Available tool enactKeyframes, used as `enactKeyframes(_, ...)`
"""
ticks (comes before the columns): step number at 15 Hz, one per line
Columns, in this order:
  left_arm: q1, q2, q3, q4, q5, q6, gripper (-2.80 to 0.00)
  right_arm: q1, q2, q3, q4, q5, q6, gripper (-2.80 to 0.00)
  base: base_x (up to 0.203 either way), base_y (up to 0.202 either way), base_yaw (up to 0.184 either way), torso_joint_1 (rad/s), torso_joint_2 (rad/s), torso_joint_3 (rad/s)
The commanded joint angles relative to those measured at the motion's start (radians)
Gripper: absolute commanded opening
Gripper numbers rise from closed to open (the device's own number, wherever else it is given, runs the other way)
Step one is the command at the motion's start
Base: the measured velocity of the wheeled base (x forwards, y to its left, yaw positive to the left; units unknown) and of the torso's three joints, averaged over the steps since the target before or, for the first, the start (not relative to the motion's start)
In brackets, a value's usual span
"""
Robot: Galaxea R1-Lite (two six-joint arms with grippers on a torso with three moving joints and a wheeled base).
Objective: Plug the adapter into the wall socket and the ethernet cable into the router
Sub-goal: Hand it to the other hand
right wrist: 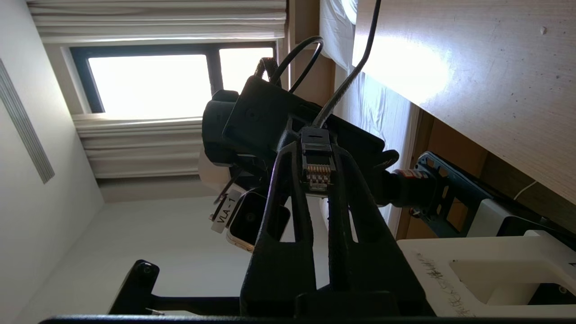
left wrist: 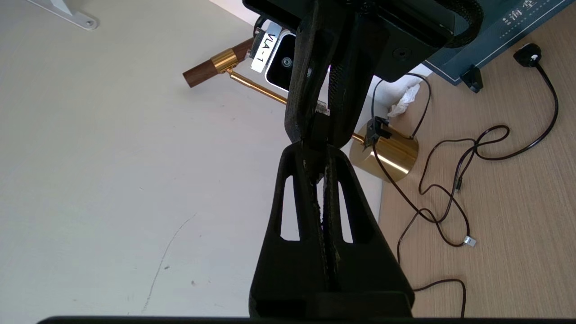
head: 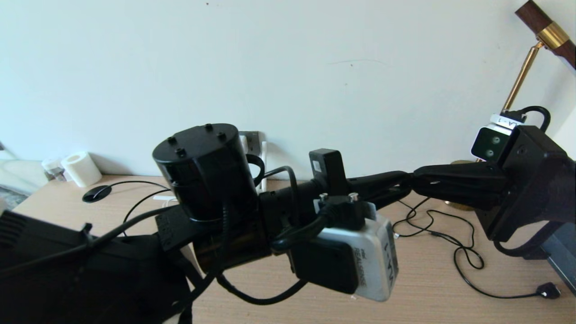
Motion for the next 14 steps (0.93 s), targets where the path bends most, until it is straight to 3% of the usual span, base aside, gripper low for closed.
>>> enactKeyframes(1, 0.0, 0.001, 0.006, -0.004, -0.002, 0.007, -2.8, 0.0, -0.003, 0.0, -0.004, 0.007, 0.007, -2.8, 0.0, 0.0, 0.0, 0.0, 0.0, 0.0)
enactKeyframes(7, 0.0, -0.002, 0.003, -0.004, 0.0, 0.006, -2.8, 0.0, -0.006, 0.0, -0.005, 0.007, 0.007, -2.8, 0.0, 0.0, 0.0, 0.0, 0.0, 0.0)
enactKeyframes(8, 0.0, -0.002, 0.003, -0.003, 0.0, 0.005, -0.27, 0.0, -0.006, 0.0, -0.004, 0.006, 0.007, -2.8, 0.0, 0.0, 0.0, 0.0, 0.0, 0.0)
enactKeyframes(9, 0.0, -0.002, 0.003, -0.004, 0.0, 0.005, 0.0, 0.0, -0.007, 0.0, -0.004, 0.007, 0.007, -2.8, 0.0, 0.0, 0.0, 0.0, 0.0, 0.0)
enactKeyframes(14, -0.012, -0.001, 0.003, -0.004, 0.0, 0.005, 0.0, 0.002, -0.009, 0.0, -0.004, 0.006, 0.009, -2.8, 0.0, 0.0, 0.0, 0.0, 0.0, 0.0)
